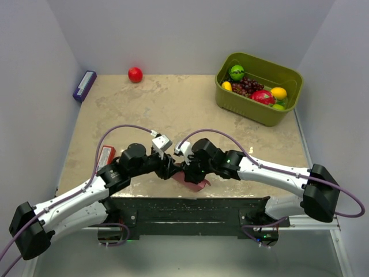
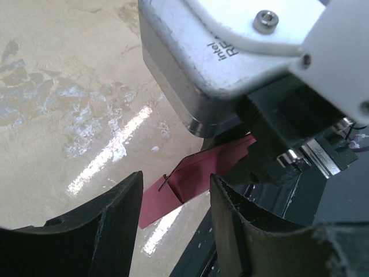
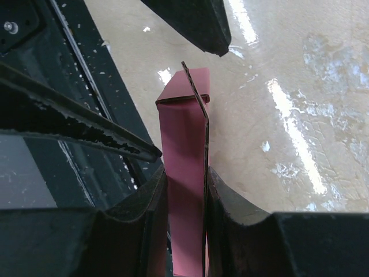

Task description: Fold the paper box

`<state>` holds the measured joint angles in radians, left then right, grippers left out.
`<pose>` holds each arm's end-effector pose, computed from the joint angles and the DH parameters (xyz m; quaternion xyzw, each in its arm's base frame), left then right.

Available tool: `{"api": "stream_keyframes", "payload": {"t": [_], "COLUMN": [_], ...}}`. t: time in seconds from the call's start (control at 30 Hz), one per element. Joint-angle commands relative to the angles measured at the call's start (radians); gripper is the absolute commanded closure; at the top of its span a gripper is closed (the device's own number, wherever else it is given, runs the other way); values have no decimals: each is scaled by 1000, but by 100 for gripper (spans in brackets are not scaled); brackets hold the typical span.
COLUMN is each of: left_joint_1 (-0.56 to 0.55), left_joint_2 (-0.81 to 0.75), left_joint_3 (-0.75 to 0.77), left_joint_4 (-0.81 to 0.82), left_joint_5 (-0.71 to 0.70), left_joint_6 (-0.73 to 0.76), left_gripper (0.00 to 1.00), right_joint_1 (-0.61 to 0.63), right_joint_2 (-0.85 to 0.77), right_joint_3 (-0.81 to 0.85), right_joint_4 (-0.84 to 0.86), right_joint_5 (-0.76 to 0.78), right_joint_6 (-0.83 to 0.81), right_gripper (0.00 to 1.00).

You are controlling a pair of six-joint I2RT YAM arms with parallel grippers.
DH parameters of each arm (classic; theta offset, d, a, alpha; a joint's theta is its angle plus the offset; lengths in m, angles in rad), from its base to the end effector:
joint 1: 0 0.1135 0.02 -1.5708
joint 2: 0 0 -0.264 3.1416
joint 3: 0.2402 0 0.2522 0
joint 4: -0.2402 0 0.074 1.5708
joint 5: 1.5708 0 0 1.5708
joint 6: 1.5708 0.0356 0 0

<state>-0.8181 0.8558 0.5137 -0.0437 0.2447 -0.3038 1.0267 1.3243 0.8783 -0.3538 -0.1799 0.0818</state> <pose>0.1293 -0.1507 0.2463 0.2753 0.7789 -0.3806 0.4155 0.1387 0.2415 0.2398 -0.4500 0.8064 0.2679 0.2746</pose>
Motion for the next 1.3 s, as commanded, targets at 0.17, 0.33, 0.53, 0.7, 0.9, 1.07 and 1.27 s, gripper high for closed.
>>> {"api": "stream_keyframes", "payload": {"t": [0.17, 0.33, 0.53, 0.7, 0.9, 1.07, 1.27], "left_joint_1": [5, 5, 4, 4, 2, -18, -30], "left_joint_2": [-46, -15, -9, 2, 31, 61, 100], "left_joint_3": [8, 19, 20, 14, -29, -93, -155], "left_joint_4": [47, 47, 45, 50, 109, 206, 303], "left_joint_5": [-15, 30, 47, 64, 59, -10, -123], "left_joint_6": [12, 20, 23, 25, -6, -61, -83], "left_gripper": [50, 61, 74, 100, 100, 100, 100], "right_joint_1": [1, 0, 1, 1, -1, 0, 0], "right_joint_2": [-25, -27, -23, -16, -7, 41, 130], "right_joint_3": [8, 8, 10, 14, 24, 39, 71], "right_joint_4": [13, 10, 9, 1, 1, 33, 38], "right_joint_5": [-76, -75, -69, -35, 107, 177, 250], "right_joint_6": [-27, -27, -27, -22, 12, -13, -17], "right_gripper": [100, 100, 100, 100, 100, 100, 100]}}
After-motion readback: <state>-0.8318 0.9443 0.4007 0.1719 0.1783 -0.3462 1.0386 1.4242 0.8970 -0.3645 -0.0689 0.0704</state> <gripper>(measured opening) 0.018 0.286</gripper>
